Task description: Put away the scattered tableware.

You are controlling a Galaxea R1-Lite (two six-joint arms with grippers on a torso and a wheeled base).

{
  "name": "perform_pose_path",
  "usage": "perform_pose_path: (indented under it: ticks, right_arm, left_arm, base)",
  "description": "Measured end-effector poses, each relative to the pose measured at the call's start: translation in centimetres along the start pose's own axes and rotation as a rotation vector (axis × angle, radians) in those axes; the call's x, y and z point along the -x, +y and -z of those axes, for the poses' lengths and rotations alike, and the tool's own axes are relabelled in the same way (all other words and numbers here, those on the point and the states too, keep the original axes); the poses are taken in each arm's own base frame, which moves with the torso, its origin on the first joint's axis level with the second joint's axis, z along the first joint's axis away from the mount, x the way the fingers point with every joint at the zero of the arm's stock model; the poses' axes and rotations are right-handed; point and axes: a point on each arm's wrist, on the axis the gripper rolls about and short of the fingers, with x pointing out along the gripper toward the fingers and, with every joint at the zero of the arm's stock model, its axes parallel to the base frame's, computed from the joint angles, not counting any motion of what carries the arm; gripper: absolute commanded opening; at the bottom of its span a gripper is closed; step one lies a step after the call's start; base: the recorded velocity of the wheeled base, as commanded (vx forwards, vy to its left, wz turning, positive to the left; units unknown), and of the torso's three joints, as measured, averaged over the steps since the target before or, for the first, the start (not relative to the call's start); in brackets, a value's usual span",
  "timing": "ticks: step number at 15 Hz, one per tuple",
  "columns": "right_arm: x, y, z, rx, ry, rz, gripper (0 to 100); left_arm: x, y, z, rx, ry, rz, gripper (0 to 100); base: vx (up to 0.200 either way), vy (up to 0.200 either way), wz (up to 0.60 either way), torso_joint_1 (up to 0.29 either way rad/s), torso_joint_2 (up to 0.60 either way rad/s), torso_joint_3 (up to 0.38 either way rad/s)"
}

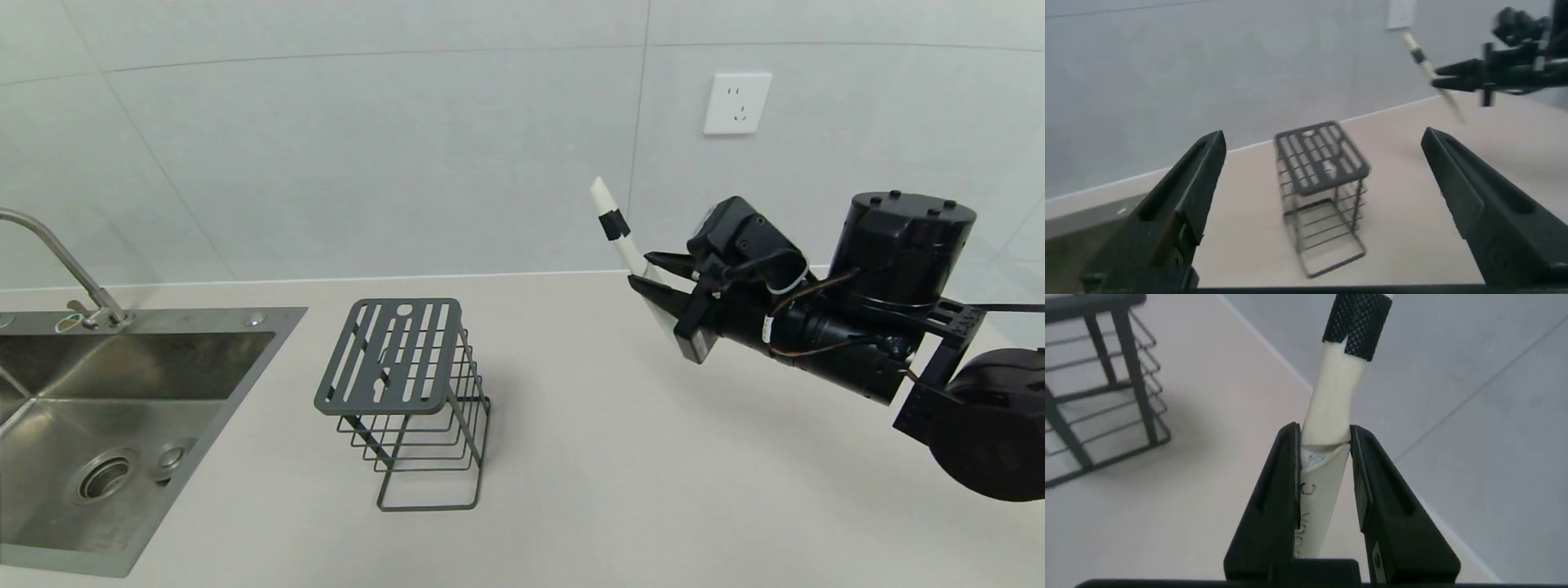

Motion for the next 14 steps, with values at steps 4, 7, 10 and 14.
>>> perform_pose_path:
  ticks: [4,7,10,14]
  right_arm:
    - [0.0,1.1,0.4,0.034,-0.013,-0.043,0]
    - [1.1,1.4,0.2,0.034,-0.021,-0.055,0]
    - [2.0,2.4,-0.4,0.031,-0.042,-0.082,0]
    - [2.8,3.4,-1.6,0.032,-0.084,-0.112,0]
  left_arm:
    - [-6.0,0.7,-0.1,-0.065,-0.107,0.295,100]
    - [-8.8,0.9,1.5,-0.094,-0.102,0.44,100]
    - [-10.8,1.0,3.1,-0.101,-0.082,0.543,100]
    - [-14.1,1.0,4.9,-0.211,-0.207,0.701,100]
  base:
    - [0.0,0.0,0.0,0.0,0.0,0.0]
    - [0.0,0.0,0.0,0.0,0.0,0.0]
    - [0.0,0.0,0.0,0.0,0.0,0.0]
    - [0.0,0.0,0.0,0.0,0.0,0.0]
